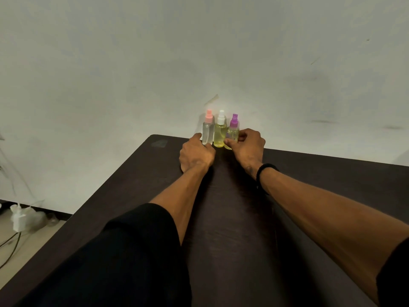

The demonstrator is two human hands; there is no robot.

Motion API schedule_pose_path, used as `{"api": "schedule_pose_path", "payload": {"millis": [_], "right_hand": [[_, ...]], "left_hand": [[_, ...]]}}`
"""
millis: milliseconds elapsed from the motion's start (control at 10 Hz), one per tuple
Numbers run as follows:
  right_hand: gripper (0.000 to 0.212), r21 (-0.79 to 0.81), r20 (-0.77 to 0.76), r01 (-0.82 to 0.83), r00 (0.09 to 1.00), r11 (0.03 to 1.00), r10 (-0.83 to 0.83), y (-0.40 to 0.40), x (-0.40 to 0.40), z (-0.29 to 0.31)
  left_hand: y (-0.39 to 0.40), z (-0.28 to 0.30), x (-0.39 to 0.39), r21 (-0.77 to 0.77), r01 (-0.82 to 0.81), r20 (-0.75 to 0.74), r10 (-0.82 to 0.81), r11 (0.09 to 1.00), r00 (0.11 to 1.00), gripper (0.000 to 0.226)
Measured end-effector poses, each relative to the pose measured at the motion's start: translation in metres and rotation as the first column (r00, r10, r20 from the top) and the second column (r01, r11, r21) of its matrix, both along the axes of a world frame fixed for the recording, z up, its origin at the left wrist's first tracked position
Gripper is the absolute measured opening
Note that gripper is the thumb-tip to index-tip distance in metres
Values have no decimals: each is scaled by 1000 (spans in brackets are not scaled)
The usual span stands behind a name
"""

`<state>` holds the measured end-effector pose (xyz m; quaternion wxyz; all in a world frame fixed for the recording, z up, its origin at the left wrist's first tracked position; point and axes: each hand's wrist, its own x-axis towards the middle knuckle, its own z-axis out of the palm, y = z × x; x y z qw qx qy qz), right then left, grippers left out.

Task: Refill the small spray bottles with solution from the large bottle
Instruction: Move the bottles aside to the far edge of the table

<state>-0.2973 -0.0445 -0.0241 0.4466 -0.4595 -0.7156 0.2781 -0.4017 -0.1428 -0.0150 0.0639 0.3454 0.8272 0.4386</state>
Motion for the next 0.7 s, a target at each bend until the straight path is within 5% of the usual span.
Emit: {"api": "schedule_pose_path", "payload": {"millis": [700], "right_hand": [[46, -74, 7, -20, 1000, 997, 20, -14, 8, -1]], "left_hand": [[11, -6, -16, 70, -53, 78, 47, 996, 996, 45]]}}
